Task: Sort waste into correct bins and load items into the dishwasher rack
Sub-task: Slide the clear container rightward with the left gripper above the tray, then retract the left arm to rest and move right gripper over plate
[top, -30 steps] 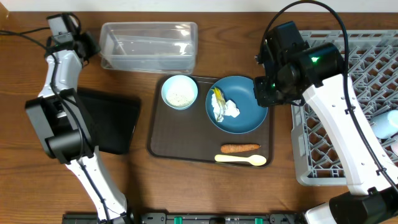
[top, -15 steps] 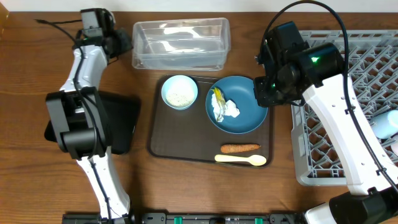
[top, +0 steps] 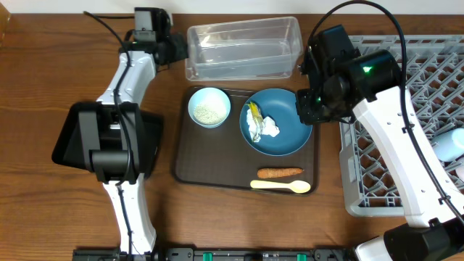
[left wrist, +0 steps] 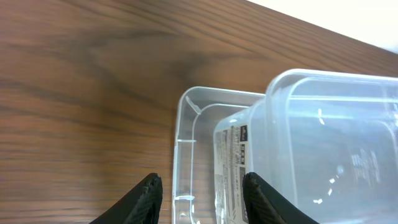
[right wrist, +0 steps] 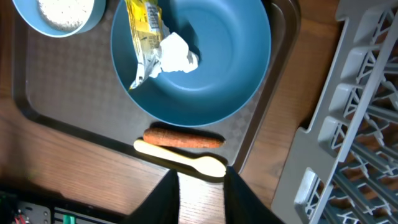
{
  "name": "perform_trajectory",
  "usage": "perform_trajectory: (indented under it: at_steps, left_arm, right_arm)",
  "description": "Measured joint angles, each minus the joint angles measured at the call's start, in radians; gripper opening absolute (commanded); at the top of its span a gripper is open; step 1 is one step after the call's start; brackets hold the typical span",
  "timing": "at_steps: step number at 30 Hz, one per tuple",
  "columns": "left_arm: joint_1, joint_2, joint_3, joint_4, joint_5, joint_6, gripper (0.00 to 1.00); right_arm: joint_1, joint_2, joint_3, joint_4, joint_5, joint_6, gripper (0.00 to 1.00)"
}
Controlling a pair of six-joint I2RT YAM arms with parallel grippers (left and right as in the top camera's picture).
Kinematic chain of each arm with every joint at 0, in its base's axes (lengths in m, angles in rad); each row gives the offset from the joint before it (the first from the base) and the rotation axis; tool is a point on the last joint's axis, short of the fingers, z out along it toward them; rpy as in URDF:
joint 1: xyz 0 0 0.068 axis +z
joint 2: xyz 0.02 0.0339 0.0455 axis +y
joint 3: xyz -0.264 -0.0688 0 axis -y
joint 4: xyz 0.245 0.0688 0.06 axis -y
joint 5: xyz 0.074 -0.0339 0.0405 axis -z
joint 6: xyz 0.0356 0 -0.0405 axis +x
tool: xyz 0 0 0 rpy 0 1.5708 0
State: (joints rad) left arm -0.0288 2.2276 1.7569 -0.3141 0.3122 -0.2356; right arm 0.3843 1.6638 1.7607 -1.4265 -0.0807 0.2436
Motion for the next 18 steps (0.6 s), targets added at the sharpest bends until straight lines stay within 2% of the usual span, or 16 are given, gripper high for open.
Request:
perform_trajectory:
  at_steps: [3, 7, 9, 12, 14, 18]
  left_arm:
    - [-0.016, 0.000, 0.000, 0.000, 0.019, 0.001, 0.45]
    - [-0.017, 0.000, 0.000, -0.005, 0.026, 0.001, 0.45]
    - [-0.008, -0.008, 0.000, -0.035, 0.023, 0.001, 0.45]
    - [0.021, -0.049, 0.000, -0.140, -0.009, 0.004, 0.46]
    - [0.052, -0.104, 0.000, -0.244, -0.034, 0.005, 0.47]
    - [0.129, -0.251, 0.001, -0.505, -0.061, 0.009, 0.58]
  right_arm:
    - [0.000, 0.000, 0.000, 0.035, 0.000, 0.022, 0.35]
    - [-0.003, 0.000, 0.000, 0.127, 0.000, 0.036, 0.34]
    - [-0.010, 0.000, 0.000, 0.176, 0.000, 0.042, 0.29]
    - [-0.035, 0.001, 0.000, 0.267, 0.000, 0.045, 0.03]
    - [-0.060, 0.006, 0.000, 0.338, 0.000, 0.051, 0.01]
    - [-0.087, 0.051, 0.003, 0.510, -0.001, -0.001, 0.01]
